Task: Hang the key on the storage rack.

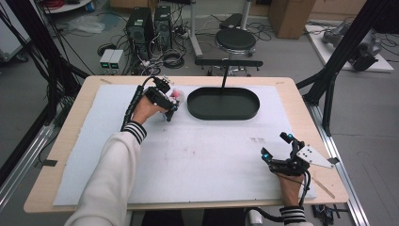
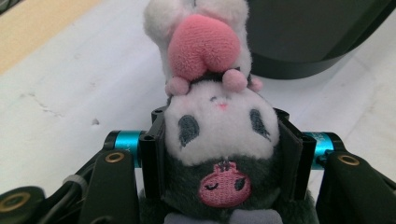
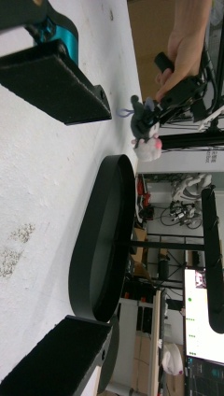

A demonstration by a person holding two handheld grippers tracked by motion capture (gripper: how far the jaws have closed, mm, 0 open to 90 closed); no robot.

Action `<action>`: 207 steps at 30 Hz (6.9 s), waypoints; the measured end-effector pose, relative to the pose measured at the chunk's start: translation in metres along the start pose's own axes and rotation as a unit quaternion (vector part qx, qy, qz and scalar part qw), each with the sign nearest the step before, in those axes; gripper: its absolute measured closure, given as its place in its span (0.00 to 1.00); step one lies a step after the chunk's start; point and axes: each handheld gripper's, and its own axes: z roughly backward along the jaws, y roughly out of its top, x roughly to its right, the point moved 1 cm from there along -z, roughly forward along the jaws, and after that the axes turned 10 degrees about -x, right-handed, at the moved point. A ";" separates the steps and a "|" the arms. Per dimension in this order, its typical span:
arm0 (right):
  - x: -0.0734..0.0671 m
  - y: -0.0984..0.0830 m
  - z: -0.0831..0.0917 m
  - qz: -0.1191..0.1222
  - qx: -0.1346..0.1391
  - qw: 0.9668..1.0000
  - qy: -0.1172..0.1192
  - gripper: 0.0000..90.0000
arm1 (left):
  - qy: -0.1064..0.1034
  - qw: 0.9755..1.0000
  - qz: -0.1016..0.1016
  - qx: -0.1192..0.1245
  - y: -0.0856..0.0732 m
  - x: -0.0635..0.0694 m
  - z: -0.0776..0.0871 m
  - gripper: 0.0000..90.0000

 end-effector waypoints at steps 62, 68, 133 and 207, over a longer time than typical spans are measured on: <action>-0.054 0.170 -0.094 0.146 -0.156 0.935 0.282 0.00 | -0.159 0.944 -0.241 0.160 -0.051 0.075 0.113 0.52; -0.068 0.177 -0.107 0.165 -0.179 0.920 0.307 0.00 | -0.174 0.938 -0.256 0.154 -0.049 0.085 0.107 0.52; -0.111 0.179 -0.147 0.196 -0.236 0.866 0.396 0.62 | -0.220 0.901 -0.306 0.217 -0.050 0.112 0.106 0.04; 0.023 0.195 -0.099 -0.024 -0.166 0.985 0.031 0.62 | 0.042 0.905 0.050 0.420 -0.282 0.057 0.082 0.02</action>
